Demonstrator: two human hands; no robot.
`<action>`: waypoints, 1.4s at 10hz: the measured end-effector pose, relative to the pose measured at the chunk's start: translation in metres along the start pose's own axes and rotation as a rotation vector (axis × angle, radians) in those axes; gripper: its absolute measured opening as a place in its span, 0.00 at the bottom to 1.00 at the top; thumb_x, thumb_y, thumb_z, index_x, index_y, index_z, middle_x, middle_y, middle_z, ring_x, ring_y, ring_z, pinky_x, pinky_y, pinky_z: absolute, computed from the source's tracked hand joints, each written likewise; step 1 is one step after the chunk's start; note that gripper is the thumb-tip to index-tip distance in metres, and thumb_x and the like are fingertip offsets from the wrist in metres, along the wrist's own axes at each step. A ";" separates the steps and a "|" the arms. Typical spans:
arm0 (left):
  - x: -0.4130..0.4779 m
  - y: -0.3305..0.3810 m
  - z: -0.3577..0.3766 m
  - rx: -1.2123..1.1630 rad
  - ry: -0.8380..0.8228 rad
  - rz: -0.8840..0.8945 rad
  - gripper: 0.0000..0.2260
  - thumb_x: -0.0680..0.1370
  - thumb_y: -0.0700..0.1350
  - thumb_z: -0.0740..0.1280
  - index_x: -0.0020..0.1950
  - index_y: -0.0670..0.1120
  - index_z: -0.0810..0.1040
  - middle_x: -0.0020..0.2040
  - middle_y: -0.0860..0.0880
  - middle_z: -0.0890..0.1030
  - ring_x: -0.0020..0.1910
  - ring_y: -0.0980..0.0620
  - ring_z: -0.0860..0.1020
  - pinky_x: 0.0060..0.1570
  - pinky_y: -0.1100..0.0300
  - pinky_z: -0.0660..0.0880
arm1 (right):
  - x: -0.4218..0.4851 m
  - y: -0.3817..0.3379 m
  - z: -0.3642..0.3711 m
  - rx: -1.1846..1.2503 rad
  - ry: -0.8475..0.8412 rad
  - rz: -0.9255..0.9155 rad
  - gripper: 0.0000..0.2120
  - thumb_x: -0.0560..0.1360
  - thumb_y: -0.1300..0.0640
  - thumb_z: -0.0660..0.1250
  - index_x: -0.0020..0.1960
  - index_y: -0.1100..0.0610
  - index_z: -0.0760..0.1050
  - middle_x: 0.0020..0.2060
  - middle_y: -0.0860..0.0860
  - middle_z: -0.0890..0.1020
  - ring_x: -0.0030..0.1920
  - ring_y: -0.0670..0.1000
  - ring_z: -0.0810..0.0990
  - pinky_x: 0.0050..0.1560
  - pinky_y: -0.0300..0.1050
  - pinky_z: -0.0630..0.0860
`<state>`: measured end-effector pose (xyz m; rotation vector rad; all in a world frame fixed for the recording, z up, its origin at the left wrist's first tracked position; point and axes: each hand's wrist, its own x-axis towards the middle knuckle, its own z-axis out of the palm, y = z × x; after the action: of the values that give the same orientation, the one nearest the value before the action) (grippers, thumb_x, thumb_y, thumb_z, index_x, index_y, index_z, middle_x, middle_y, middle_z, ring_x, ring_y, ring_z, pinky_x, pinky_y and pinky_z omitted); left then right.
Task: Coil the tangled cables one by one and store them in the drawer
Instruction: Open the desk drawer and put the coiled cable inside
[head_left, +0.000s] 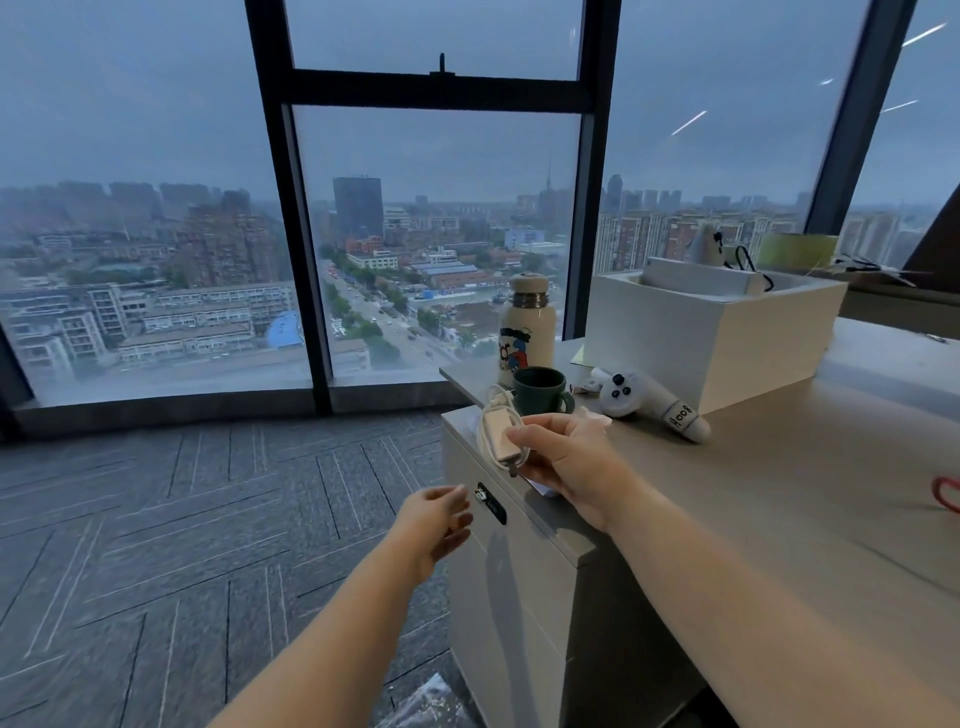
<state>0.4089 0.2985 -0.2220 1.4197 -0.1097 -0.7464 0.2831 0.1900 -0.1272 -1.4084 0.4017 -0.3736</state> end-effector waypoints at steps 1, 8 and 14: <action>0.031 -0.014 0.014 0.039 0.046 -0.052 0.08 0.80 0.40 0.64 0.57 0.39 0.72 0.50 0.42 0.78 0.48 0.47 0.78 0.46 0.56 0.78 | 0.011 0.003 0.000 -0.022 0.004 0.000 0.12 0.73 0.61 0.70 0.56 0.61 0.76 0.49 0.57 0.83 0.47 0.53 0.84 0.46 0.40 0.80; 0.109 -0.035 0.035 0.052 0.157 -0.078 0.12 0.79 0.35 0.62 0.36 0.43 0.70 0.49 0.41 0.76 0.48 0.44 0.79 0.32 0.63 0.69 | 0.034 0.017 0.002 -0.144 -0.034 -0.058 0.14 0.72 0.59 0.72 0.56 0.58 0.76 0.49 0.53 0.84 0.48 0.50 0.84 0.51 0.42 0.80; 0.068 -0.029 -0.035 -0.108 0.222 -0.191 0.11 0.79 0.49 0.58 0.48 0.41 0.71 0.33 0.46 0.70 0.31 0.51 0.69 0.35 0.59 0.69 | 0.029 0.023 0.026 -0.253 -0.036 -0.020 0.14 0.72 0.57 0.72 0.56 0.57 0.75 0.50 0.54 0.83 0.47 0.50 0.84 0.46 0.40 0.79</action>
<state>0.4669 0.2935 -0.2790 1.4123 0.2382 -0.7333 0.3211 0.2015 -0.1489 -1.6642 0.4156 -0.3212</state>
